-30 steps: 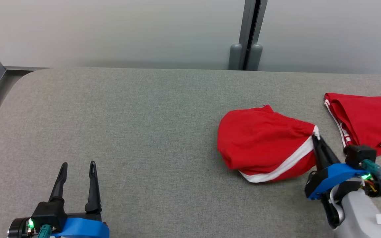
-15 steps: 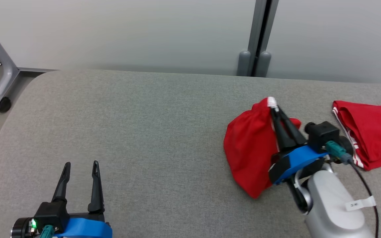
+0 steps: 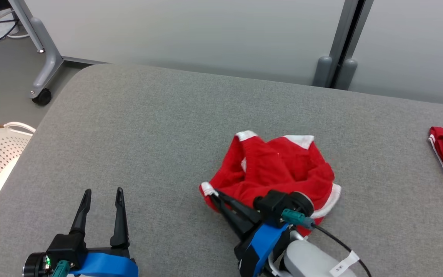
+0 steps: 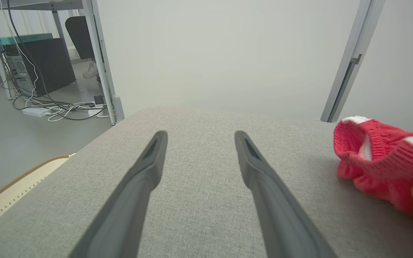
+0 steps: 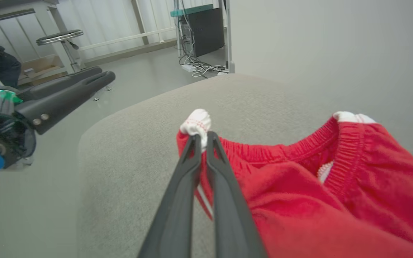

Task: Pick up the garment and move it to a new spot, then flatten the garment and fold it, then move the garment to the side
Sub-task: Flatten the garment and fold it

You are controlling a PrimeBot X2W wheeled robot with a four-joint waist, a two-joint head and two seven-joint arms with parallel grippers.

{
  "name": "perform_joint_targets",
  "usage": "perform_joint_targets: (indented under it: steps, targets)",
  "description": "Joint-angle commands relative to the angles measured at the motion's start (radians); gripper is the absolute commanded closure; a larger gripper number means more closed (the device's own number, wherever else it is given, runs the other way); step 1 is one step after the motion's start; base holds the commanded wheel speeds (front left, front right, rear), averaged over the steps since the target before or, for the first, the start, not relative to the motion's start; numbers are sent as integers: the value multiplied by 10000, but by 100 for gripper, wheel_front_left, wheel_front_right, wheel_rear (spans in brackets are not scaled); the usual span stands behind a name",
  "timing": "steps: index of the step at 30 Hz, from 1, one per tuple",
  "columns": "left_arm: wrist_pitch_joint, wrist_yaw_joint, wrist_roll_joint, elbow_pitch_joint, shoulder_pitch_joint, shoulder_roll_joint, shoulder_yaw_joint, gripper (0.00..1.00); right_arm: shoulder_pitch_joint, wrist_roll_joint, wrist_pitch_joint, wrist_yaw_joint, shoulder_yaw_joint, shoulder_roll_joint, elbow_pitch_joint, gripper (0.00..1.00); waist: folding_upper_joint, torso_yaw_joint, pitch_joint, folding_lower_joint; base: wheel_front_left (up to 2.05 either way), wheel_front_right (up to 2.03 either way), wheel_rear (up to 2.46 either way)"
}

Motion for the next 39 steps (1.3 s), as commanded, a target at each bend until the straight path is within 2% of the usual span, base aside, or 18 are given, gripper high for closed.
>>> perform_joint_targets:
  steps: [1,3,4,5,9,13,15,21,28,33,39]
  targets:
    - [-42,51,-41,18,-150,-9,-23,0,-92,202,-33,1,350,-28,-32,100,1,65,62,0,0,0,0]
    - [-42,83,-89,34,-188,-7,-52,0,-68,471,-35,3,945,-23,-13,100,1,81,101,0,0,0,0]
    - [-42,98,-113,33,-190,-6,-56,0,-83,522,-35,3,1176,-22,10,53,1,58,126,0,0,0,0]
    - [-42,101,-123,36,-196,-9,-47,0,-95,594,-35,1,1411,-28,71,0,1,27,144,0,0,0,0]
    - [-42,141,-148,47,-238,-8,-19,0,-156,698,-33,1,1487,-25,165,0,1,-233,182,0,0,0,0]
    - [-42,143,-74,39,-156,-5,72,0,168,593,-33,1,772,-24,184,0,1,-600,104,0,0,0,0]
    - [-42,132,-38,27,-112,-5,177,0,319,168,-33,3,469,-9,84,0,1,-804,55,0,0,0,0]
    - [-42,116,46,-84,27,-6,365,0,1029,-955,-33,1,-1365,-271,-496,0,1,-1221,-51,0,0,0,0]
    - [-42,23,130,-127,63,-6,491,0,1399,-1747,-33,3,-3808,-621,-849,0,1,-1448,33,0,0,0,0]
    - [-42,-52,162,-117,-89,-4,478,0,1068,-2228,-33,3,-4782,-597,-242,0,1,-1411,150,0,0,0,0]
    - [-42,-86,183,-119,-218,-8,401,0,631,-2516,-33,1,-5102,-460,897,0,1,-1207,347,0,0,0,0]
